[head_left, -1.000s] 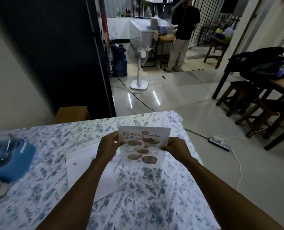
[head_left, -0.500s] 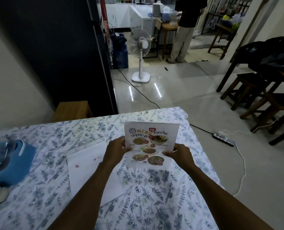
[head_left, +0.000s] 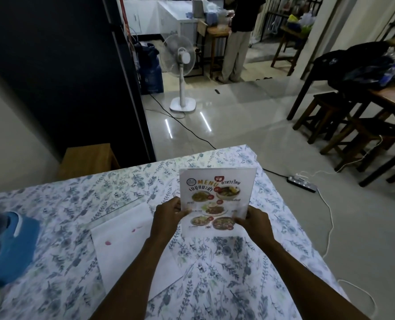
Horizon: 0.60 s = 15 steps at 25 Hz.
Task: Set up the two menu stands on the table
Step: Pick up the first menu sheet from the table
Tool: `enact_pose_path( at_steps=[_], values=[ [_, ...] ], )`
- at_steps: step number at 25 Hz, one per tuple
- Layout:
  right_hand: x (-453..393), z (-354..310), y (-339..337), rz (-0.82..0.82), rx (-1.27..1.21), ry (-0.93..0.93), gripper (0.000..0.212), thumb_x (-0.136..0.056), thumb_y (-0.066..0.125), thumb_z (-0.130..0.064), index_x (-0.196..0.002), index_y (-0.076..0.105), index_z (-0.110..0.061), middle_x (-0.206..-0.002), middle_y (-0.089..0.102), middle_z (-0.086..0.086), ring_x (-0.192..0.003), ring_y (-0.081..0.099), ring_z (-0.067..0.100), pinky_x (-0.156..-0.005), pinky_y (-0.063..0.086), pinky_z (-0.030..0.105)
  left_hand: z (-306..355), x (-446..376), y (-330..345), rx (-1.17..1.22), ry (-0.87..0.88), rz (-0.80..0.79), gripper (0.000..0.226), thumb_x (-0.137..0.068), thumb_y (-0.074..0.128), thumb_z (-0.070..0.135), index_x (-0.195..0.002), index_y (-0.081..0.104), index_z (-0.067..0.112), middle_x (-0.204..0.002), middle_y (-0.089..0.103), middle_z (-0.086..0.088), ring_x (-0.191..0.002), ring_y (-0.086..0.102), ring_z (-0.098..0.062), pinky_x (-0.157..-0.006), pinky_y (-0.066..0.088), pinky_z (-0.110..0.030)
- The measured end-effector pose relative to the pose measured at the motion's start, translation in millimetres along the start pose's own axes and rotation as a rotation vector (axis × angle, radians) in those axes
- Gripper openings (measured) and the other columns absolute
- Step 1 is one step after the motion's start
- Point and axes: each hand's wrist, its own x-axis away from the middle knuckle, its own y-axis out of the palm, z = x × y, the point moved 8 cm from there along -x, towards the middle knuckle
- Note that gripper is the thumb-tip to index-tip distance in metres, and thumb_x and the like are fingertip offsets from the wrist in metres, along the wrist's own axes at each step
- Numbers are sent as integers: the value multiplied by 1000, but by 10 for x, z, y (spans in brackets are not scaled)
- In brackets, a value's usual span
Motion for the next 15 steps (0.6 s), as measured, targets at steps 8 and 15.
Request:
enact_pose_path(
  at_steps=[8,15],
  values=[
    [20,108,129,28,82,60,44,-77,77,-44,-110,69,-17,-103,77,3,-83,70,20,-60,53,31,-88,45,45,9,9,-5,30,-82,75,39,-99,72,14,-93,77,6,-77,68,4,-64,56,-17],
    [61,131,171,41,40,83,37,-76,76,-46,-100,67,-19,-95,76,0,-70,64,10,-54,46,24,-144,56,103,-75,-20,-31,29,-87,67,44,-99,70,17,-90,76,8,-72,68,-2,-54,50,-15]
  ],
)
